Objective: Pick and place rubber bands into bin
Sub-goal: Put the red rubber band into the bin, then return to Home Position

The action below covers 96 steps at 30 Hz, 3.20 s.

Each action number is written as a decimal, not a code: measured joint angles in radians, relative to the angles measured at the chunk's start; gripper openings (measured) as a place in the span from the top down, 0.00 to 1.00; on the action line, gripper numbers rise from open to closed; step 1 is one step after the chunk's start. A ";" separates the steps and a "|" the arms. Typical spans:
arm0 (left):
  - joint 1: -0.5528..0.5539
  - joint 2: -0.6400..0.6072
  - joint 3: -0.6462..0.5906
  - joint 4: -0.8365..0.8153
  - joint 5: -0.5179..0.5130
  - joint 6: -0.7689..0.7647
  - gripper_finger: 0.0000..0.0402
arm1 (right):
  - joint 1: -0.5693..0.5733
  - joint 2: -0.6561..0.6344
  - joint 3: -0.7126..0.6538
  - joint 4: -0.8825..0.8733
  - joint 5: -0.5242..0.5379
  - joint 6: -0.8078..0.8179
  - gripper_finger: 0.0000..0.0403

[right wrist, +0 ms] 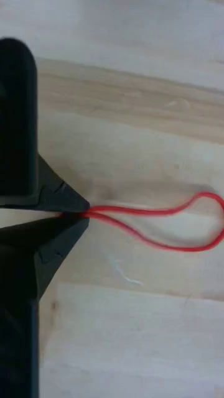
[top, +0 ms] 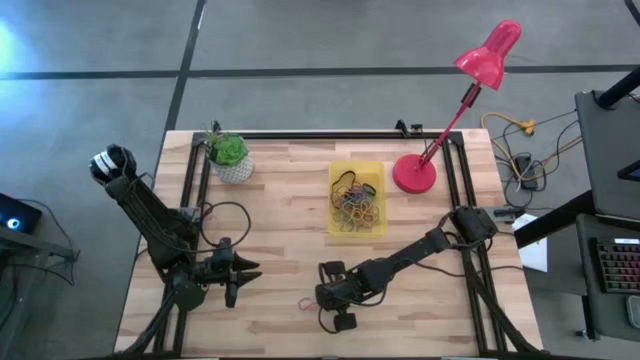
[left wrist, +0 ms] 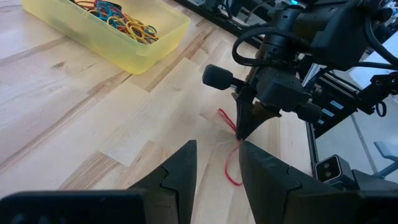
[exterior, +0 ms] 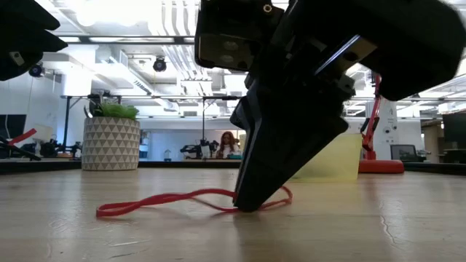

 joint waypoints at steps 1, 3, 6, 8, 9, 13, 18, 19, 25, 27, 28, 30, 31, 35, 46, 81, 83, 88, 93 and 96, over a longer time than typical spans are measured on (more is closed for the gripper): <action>0.000 0.000 0.000 0.000 0.000 0.000 0.74 | 0.000 0.000 0.000 -0.002 0.000 0.005 0.97; 0.000 0.000 0.000 0.000 0.000 0.000 0.74 | 0.000 0.000 0.000 -0.003 -0.001 0.015 0.98; 0.000 0.000 0.000 0.000 0.000 0.000 0.74 | 0.000 -0.010 0.000 -0.006 0.014 0.037 0.98; 0.000 0.000 0.000 0.001 0.000 0.000 0.74 | 0.002 -0.026 -0.002 -0.008 0.035 0.047 0.98; 0.000 0.000 0.000 0.001 0.000 0.000 0.74 | 0.003 -0.039 -0.004 -0.010 0.053 0.048 0.98; 0.000 0.000 0.000 0.001 0.000 0.000 0.74 | 0.006 -0.090 -0.014 -0.044 0.100 0.046 0.98; 0.000 0.000 0.000 0.001 0.000 0.000 0.74 | 0.002 -0.165 -0.017 -0.072 0.150 0.047 0.98; 0.000 0.000 0.000 0.001 0.000 0.000 0.74 | 0.002 -0.182 -0.015 -0.074 0.163 0.049 0.98; 0.000 0.000 0.000 0.010 0.000 0.000 0.74 | 0.000 -0.268 -0.014 -0.079 0.253 0.060 0.98; 0.000 0.000 0.000 0.010 0.000 0.000 0.74 | -0.002 -0.306 -0.013 -0.075 0.292 0.063 0.98; 0.000 0.000 0.000 0.012 0.000 0.000 0.74 | -0.003 -0.323 -0.011 -0.072 0.316 0.064 0.98; 0.000 0.000 0.000 0.018 0.000 0.001 0.74 | -0.008 -0.352 -0.011 -0.074 0.372 0.064 0.98; 0.000 0.000 0.000 0.023 0.000 0.002 0.74 | -0.013 -0.365 -0.011 -0.074 0.398 0.064 0.98; 0.001 0.000 0.000 0.028 0.000 0.002 0.74 | -0.040 -0.427 -0.011 -0.094 0.477 0.063 0.98; 0.002 0.000 0.000 0.036 -0.030 0.003 0.74 | -0.199 -0.476 -0.015 -0.368 0.555 0.046 0.98; 0.035 0.000 0.000 0.036 -0.056 0.056 0.74 | -0.406 -0.509 -0.188 -0.324 0.301 0.133 0.62; 0.035 0.000 0.000 0.037 -0.046 0.092 0.74 | -0.399 -0.514 -0.163 -0.323 0.287 0.131 0.60; 0.041 0.000 -0.001 0.075 -0.073 0.194 0.74 | -0.348 -0.570 -0.089 -0.315 0.316 0.073 0.57; 0.136 0.000 0.000 0.477 -0.224 0.858 0.74 | -0.252 -0.673 -0.053 -0.290 0.395 -0.080 0.58; 0.287 0.000 0.000 0.810 0.112 1.322 0.74 | -0.182 -0.765 -0.081 -0.284 0.585 -0.086 0.59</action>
